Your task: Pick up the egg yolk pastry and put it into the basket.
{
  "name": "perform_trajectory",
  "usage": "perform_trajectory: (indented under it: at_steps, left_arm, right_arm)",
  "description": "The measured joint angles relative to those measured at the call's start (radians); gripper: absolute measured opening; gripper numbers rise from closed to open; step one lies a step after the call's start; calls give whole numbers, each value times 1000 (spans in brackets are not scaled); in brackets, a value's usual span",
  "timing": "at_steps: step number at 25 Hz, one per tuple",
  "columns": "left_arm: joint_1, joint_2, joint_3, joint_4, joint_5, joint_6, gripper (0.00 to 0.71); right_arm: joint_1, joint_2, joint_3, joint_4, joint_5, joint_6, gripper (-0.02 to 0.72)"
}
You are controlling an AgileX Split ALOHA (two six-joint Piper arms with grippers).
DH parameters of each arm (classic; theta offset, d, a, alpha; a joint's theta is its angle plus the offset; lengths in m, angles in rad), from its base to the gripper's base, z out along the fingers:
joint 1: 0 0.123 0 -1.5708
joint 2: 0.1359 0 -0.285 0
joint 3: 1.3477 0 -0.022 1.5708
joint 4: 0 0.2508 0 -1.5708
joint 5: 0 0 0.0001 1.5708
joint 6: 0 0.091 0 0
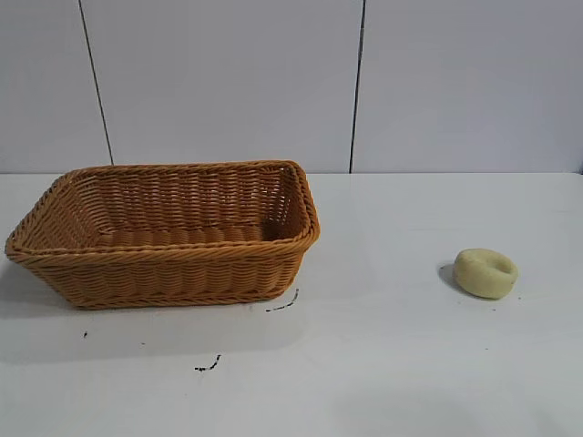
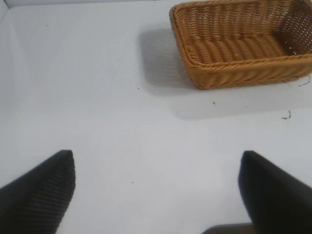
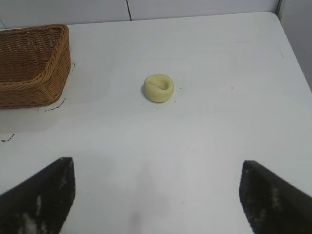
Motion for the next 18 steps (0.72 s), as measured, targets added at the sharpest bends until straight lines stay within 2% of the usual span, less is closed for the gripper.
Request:
perform_trajectory:
  at_steps: [9,13,18]
  left_arm:
    - [0,0,0,0,0,0,693]
    - [0,0,0,0,0,0,693]
    - [0,0,0,0,0,0,693]
  right_arm:
    - [0,0,0,0,0,0,657]
    - [0,1,0,0,0,0,687]
    - [0,155,-23,0,3,0,689]
